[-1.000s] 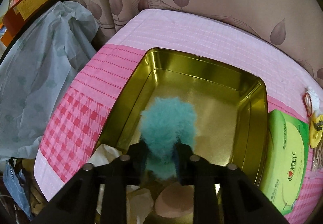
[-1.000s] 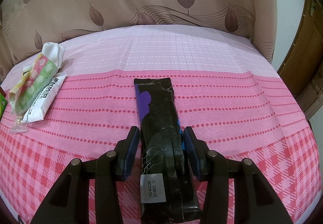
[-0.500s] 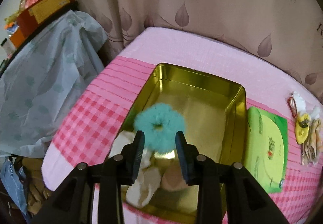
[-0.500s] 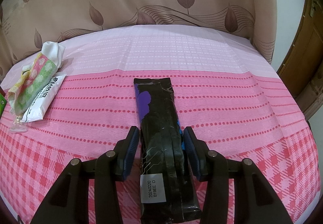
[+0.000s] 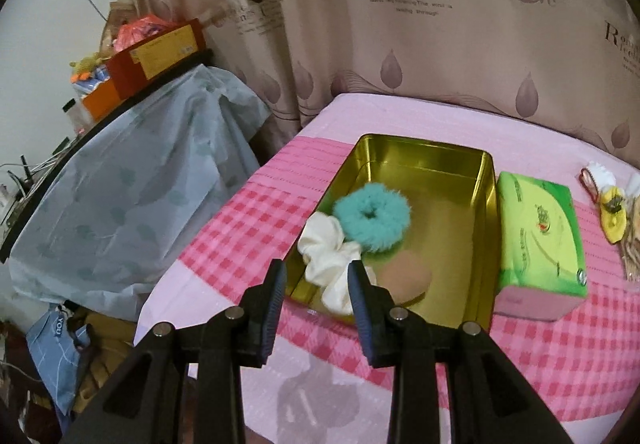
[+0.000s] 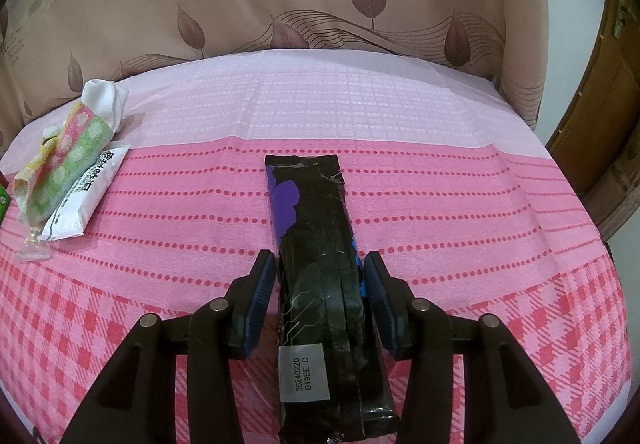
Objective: Organize soft objects
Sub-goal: 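Open the left gripper to drop the teal scrunchie in the tray, then carry the black packaged tube with the right gripper over the gold tray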
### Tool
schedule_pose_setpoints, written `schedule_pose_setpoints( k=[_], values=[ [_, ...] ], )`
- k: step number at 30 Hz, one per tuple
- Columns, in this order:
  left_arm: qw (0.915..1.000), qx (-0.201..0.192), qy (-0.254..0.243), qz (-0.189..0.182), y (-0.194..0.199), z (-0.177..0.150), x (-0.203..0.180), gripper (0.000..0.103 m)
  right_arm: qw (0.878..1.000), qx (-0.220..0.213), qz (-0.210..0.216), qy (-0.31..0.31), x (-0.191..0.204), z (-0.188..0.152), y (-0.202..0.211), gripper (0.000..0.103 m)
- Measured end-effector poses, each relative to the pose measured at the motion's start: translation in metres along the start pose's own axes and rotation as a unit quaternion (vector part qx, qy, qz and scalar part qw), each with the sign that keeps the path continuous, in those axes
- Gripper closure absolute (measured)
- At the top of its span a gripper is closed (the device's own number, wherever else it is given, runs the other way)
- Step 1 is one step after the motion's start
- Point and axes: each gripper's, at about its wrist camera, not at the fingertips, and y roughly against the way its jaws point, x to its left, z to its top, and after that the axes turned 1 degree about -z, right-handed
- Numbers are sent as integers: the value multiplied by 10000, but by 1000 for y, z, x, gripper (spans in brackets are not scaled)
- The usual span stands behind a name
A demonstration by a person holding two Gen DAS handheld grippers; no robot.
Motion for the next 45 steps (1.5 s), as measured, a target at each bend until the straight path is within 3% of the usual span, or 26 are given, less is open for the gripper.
schedule_pose_setpoints(
  k=[7,16,21,36,45],
  values=[
    [9999,-54,-109,-31,-3,-7,-2,70,9999,46,-144,16,8,2,1,67],
    [9994,141,316,-33,-15,-8,16,70,9993,25,-360,-12,32,1,14,69],
    [9989,192,415,-87,-17,-9,21,70,9995,-113,-260,118,59,6,29,69],
    [9976,248,644,-64,-20,-9,30,70,9929,-466,754,791,175,23,76,69],
    [9964,194,811,137,-18,-9,40,70,9783,-541,1512,1312,269,31,97,69]
  ],
)
